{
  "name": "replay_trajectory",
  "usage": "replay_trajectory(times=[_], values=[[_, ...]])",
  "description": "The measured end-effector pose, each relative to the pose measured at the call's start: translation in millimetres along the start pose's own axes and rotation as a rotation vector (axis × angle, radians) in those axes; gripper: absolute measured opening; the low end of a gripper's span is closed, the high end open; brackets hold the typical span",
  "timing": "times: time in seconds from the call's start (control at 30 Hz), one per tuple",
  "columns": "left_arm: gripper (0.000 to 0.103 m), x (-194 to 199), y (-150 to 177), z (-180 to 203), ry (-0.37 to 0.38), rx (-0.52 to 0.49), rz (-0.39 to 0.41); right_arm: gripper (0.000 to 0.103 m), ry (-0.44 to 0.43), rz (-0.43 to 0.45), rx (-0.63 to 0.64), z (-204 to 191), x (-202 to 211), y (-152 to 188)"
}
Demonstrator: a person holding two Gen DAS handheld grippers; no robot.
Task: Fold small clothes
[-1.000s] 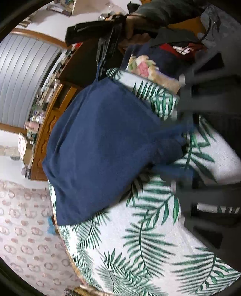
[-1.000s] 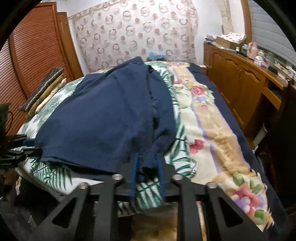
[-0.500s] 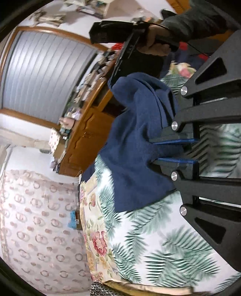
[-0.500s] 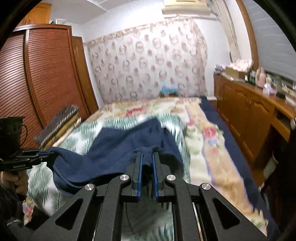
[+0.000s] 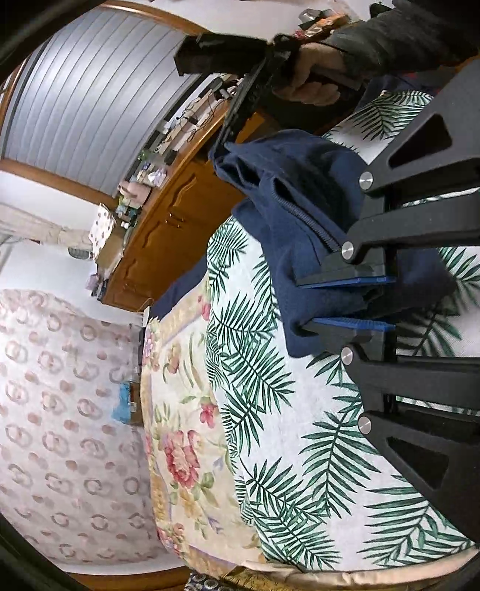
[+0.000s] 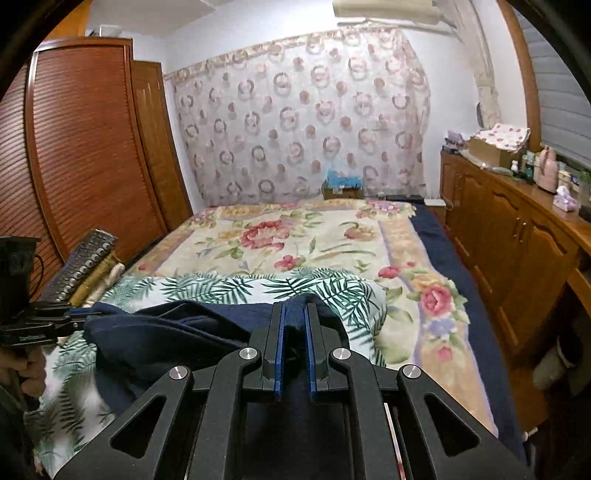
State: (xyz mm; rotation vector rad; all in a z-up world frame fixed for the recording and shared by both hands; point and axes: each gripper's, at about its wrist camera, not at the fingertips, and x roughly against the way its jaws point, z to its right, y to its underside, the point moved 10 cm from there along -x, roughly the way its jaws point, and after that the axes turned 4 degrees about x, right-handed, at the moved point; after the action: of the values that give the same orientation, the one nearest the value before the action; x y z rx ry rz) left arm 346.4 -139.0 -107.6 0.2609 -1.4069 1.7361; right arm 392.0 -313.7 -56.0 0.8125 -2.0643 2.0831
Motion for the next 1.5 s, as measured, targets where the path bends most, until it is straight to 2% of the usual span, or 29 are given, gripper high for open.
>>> replay_trajectory(times=[0.07, 0.13, 0.2, 0.3, 0.33, 0.43, 0.47, 0.53, 0.67, 0.8, 0.87, 0.97, 1.1, 1.2, 1.37, 1.43, 1.5], values=[[0.02, 2, -4, -6, -0.002, 0.017, 0.022, 0.009, -0.003, -0.016, 0.005, -1, -7, -2], [0.042, 11, -9, -8, -0.024, 0.009, 0.072, 0.009, -0.007, -0.027, 0.009, -3, -15, -8], [0.048, 18, -16, -9, -0.032, -0.014, 0.111, 0.009, -0.009, -0.034, 0.016, -5, -19, -10], [0.067, 15, -15, -8, -0.021, -0.031, 0.087, 0.009, 0.021, -0.038, 0.021, -2, -23, -15], [0.068, 14, -13, -7, -0.017, -0.035, 0.08, 0.009, 0.041, -0.036, 0.019, 0, -25, -17], [0.068, 1, -1, -10, -0.041, -0.043, 0.041, 0.01, 0.15, -0.044, 0.014, 15, -26, -23], [0.068, -6, 4, -13, -0.053, -0.041, 0.017, 0.015, 0.155, -0.035, 0.0, 16, -21, -26], [0.068, -17, 14, -20, -0.067, -0.029, -0.03, 0.024, 0.137, -0.015, -0.025, 16, -8, -29], [0.068, -33, 21, -31, -0.085, -0.005, -0.081, 0.052, 0.138, -0.017, -0.017, 11, 18, -22], [0.068, -42, 17, -39, -0.116, -0.003, -0.081, 0.065, 0.054, -0.054, 0.011, -7, 26, -7], [0.069, -46, 15, -44, -0.14, -0.006, -0.077, 0.067, 0.025, -0.094, 0.03, -11, 16, 0], [0.069, -53, 15, -50, -0.173, -0.007, -0.088, 0.067, 0.039, -0.175, 0.053, -13, -4, 12], [0.069, -56, 19, -49, -0.166, 0.0, -0.105, 0.073, 0.032, -0.252, -0.009, -5, -25, 21], [0.068, -57, 21, -47, -0.145, 0.007, -0.109, 0.073, -0.005, -0.265, -0.049, -2, -29, 19], [0.052, -59, 21, -38, -0.123, -0.009, -0.117, 0.073, -0.085, -0.299, -0.134, 3, -35, 18], [0.04, -60, 21, -34, -0.106, -0.011, -0.122, 0.073, -0.092, -0.293, -0.131, 4, -37, 18], [0.035, -60, 22, -30, -0.082, 0.001, -0.133, 0.068, -0.115, -0.29, -0.134, 2, -36, 18]])
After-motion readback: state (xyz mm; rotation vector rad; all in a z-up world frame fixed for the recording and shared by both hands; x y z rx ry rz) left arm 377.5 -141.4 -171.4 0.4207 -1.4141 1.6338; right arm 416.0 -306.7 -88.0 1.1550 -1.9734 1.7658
